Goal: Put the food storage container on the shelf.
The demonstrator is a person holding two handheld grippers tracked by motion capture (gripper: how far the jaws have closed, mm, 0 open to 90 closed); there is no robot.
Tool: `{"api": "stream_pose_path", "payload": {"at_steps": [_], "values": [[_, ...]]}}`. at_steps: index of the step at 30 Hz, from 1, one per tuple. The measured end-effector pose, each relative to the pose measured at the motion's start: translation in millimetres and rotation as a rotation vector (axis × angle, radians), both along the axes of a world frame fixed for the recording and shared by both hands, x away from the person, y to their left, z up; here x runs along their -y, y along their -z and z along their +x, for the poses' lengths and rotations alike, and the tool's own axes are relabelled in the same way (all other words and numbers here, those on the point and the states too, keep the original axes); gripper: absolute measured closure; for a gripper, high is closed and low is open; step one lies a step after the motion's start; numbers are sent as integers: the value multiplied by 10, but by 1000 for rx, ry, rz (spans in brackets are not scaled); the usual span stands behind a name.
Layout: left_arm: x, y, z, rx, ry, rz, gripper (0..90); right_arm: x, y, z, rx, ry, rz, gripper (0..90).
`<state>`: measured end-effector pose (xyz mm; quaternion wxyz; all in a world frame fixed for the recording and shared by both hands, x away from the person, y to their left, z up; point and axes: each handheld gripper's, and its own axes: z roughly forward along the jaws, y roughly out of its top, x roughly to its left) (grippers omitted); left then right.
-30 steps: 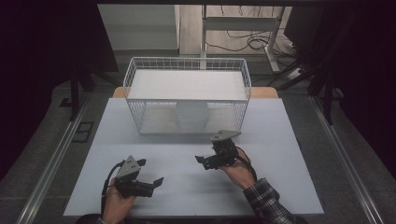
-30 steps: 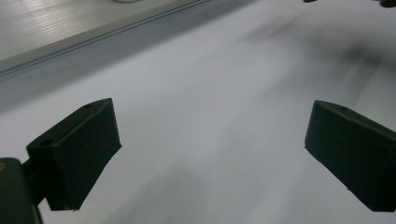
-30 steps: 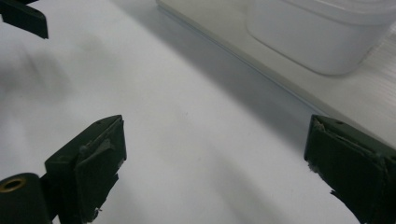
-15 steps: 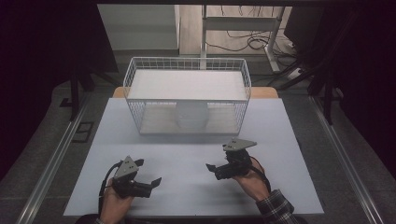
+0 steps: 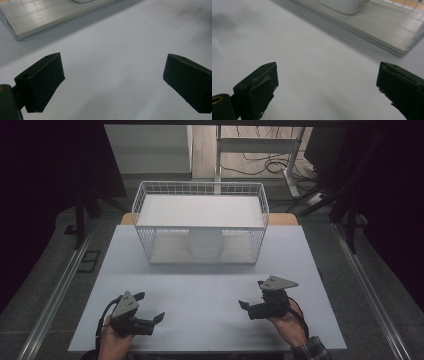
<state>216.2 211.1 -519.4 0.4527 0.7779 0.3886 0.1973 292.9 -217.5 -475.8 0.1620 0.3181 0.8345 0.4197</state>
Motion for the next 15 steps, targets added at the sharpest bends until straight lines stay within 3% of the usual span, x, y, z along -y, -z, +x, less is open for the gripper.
{"api": "stream_pose_path", "payload": {"at_steps": [10,15], "values": [[-80,26,-62,-12,-8,-6,25,259,34,-210,-2,56,5,22],[-100,74,-71,-50,-19,9,20,368,126,-305,-26,85,-3,0]]}}
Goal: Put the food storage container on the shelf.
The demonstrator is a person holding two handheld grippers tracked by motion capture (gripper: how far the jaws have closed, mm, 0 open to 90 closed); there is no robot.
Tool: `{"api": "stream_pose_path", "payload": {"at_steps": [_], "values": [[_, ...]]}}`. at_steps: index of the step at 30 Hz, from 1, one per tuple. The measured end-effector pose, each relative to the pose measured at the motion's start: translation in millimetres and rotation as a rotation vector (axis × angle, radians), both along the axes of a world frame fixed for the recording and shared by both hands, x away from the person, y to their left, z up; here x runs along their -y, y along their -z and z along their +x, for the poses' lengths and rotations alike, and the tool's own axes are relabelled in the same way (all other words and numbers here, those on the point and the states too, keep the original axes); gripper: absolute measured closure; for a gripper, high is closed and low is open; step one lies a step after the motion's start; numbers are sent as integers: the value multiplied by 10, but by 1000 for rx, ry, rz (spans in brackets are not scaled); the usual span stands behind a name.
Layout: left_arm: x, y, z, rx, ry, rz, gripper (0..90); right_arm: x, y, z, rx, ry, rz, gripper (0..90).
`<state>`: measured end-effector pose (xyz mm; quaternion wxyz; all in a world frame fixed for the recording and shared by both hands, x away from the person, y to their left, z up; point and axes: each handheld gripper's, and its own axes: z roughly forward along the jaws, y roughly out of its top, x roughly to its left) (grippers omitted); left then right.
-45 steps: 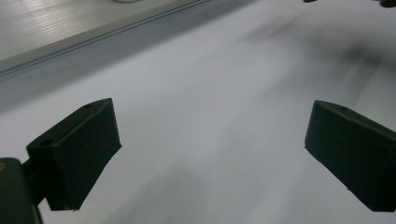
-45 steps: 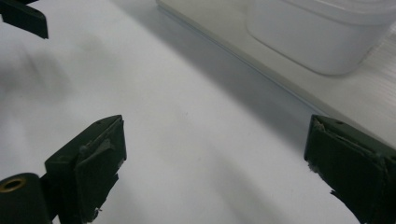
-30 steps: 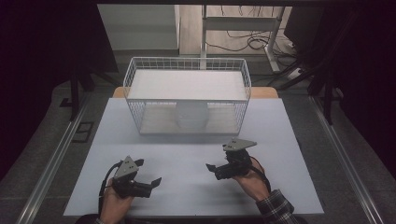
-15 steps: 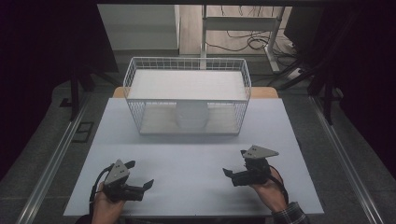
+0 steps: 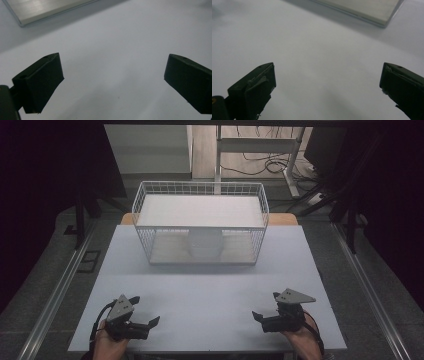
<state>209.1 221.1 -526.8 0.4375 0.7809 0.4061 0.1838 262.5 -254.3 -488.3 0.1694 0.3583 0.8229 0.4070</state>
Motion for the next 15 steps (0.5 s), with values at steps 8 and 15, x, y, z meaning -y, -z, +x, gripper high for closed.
{"api": "stream_pose_path", "payload": {"at_steps": [8,15], "values": [[-20,63,4,-66,0,-2,14,68,181,-59,-74,13,-50,0],[-29,66,12,-76,-2,-18,11,52,249,-57,-116,12,-97,0]]}}
